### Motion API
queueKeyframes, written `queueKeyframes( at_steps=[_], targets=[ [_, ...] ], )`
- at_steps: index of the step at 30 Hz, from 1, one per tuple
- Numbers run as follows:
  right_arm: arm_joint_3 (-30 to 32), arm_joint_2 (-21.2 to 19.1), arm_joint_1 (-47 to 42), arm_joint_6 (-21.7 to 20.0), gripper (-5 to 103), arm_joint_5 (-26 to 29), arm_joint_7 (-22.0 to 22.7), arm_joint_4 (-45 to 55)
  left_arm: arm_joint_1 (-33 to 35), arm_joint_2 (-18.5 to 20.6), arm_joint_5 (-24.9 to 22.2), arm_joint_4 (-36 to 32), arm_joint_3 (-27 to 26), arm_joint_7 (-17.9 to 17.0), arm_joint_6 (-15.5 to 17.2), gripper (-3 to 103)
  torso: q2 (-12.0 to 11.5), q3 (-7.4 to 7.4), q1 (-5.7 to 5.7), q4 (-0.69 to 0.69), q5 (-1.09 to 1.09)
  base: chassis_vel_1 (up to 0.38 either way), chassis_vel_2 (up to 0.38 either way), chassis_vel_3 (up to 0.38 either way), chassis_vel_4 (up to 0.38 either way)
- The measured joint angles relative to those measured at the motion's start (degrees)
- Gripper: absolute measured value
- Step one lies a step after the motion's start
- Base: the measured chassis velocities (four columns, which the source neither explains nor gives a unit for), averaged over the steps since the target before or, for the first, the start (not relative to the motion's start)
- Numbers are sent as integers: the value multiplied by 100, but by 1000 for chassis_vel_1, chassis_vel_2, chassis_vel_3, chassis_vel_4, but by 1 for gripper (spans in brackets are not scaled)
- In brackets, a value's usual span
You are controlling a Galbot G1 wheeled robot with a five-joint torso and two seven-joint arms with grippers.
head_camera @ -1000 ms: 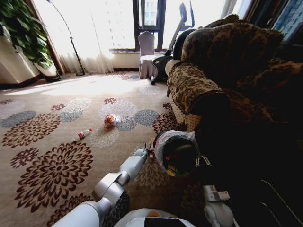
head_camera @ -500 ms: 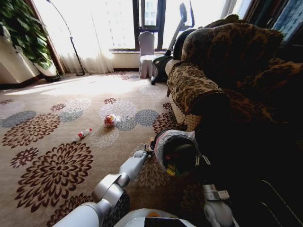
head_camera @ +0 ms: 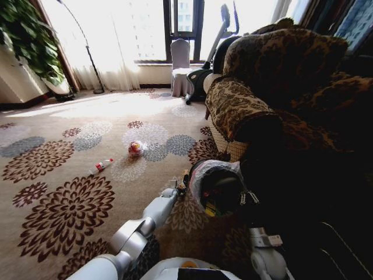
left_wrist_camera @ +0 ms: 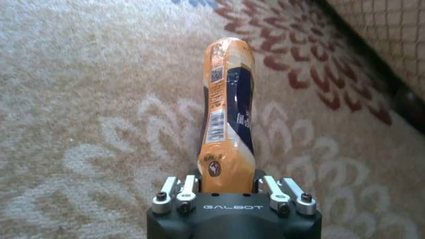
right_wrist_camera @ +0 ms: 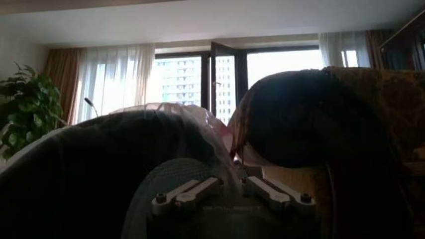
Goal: Pick up the trash from the ground and place it into the trash bin.
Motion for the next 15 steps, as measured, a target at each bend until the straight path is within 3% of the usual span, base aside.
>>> queueKeyframes(
  at_steps=[1, 2, 6, 7, 9, 10, 13, 15],
  targets=[
    [-55, -68, 148, -1, 0, 55, 0, -87, 218, 272, -355, -581, 30, -45, 66, 41, 0, 0, 0, -1, -1, 0, 0, 0, 0],
    [-55, -68, 148, -1, 0, 55, 0, -87, 218, 272, -355, -581, 30, -45, 66, 41, 0, 0, 0, -1, -1, 0, 0, 0, 0],
    [-368, -291, 897, -3, 0, 262, -1, -564, 1091, 1130, -1691, -2631, -241, -290, 280, 41, 0, 0, 0, 5, 0, 0, 0, 0, 0],
    [-368, -291, 897, -3, 0, 262, -1, -564, 1091, 1130, -1691, -2631, -241, -290, 280, 41, 0, 0, 0, 5, 0, 0, 0, 0, 0],
    [-629, -399, 1377, -52, 0, 345, 1, -927, 1549, 1460, -2236, -3544, -573, -410, 337, 41, 0, 0, 0, 4, 0, 0, 0, 0, 0],
    [-629, -399, 1377, -52, 0, 345, 1, -927, 1549, 1460, -2236, -3544, -573, -410, 337, 41, 0, 0, 0, 4, 0, 0, 0, 0, 0],
    [-833, -459, 1727, -94, 0, 401, -2, -1330, 2109, 1888, -3133, -4819, -868, -537, 409, 41, 0, 0, 0, 8, 4, 0, 0, 0, 0],
    [-821, -456, 1731, -75, 0, 397, -3, -1401, 2207, 2002, -3234, -5098, -868, -521, 409, 41, 0, 0, 0, 6, 1, 0, 0, 0, 0]
  ],
)
